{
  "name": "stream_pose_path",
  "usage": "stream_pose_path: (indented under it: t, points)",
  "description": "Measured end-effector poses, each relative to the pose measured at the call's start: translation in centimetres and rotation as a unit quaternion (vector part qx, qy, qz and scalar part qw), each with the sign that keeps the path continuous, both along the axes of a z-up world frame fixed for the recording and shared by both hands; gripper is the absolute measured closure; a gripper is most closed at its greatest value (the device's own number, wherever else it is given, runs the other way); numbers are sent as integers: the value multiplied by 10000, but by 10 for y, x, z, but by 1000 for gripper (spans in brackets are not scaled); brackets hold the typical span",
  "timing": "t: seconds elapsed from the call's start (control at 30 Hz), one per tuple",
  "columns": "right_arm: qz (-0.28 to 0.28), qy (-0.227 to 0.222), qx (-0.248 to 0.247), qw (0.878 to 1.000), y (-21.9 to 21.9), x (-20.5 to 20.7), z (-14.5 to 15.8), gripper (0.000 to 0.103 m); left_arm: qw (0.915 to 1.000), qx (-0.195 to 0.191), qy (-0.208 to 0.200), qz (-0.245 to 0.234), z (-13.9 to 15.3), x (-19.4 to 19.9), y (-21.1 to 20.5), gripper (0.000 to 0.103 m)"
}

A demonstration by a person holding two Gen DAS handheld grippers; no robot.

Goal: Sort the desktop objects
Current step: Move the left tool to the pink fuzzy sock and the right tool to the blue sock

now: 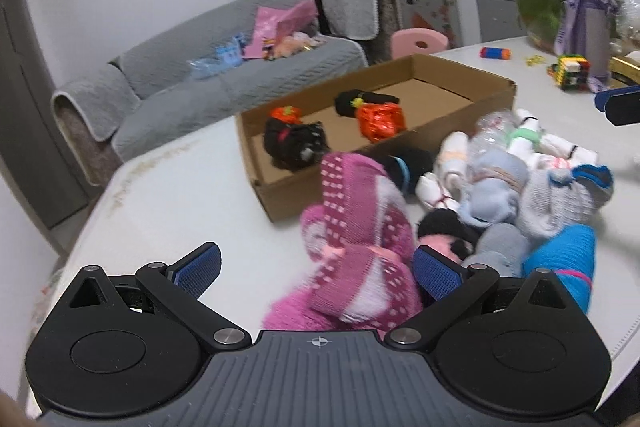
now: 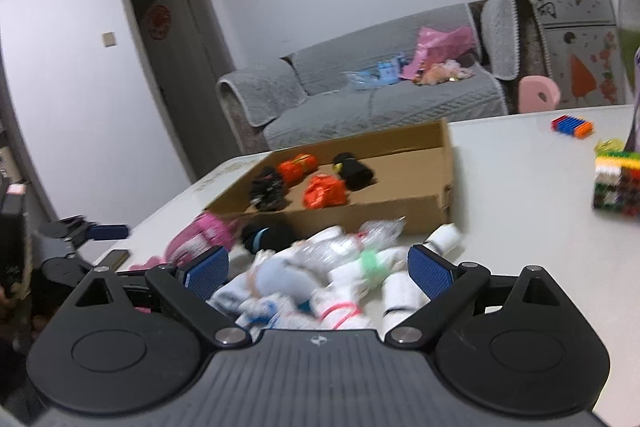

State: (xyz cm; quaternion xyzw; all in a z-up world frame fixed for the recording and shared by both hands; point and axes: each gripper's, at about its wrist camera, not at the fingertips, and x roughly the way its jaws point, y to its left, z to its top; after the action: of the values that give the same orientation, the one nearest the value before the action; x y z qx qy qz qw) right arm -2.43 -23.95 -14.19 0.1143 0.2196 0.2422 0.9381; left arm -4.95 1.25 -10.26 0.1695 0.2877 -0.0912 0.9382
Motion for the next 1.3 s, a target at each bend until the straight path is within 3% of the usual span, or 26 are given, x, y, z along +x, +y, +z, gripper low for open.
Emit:
stream_pose_path:
  t: [0.1,0.4,0.7,0.77,0.9,0.97,1.17,1.3]
  points:
    - [214,-218,-70,9995,5,-6,5,6,9999,-4,108,-73,-6,-2,-1,0]
    - [598,-182,-392,9973,26,-12,-2,7,9994,117,283,-185,-19,-4,-9,0]
    - [1099,190,-282,9934,33,-18,-12,11,9976,102,590,-338,-27,-6,-8,3]
    - [1251,310,-171,9915,33,-18,-14,11,9969,40,697,-351,-27,-6,-4,5]
    - [1407,388,-147,9892,36,-22,-14,9,9933,-266,1065,-366,-29,0,8,29]
    - [1358,314,-167,9901,38,-24,-12,10,9922,-425,1132,-312,-28,2,13,30]
    - [1502,-72,-403,9878,54,-46,-6,9,9941,-416,968,-263,-23,-1,13,27]
    - [1760,-161,-748,9814,79,-63,-9,6,9953,-593,741,-203,-13,-1,14,12]
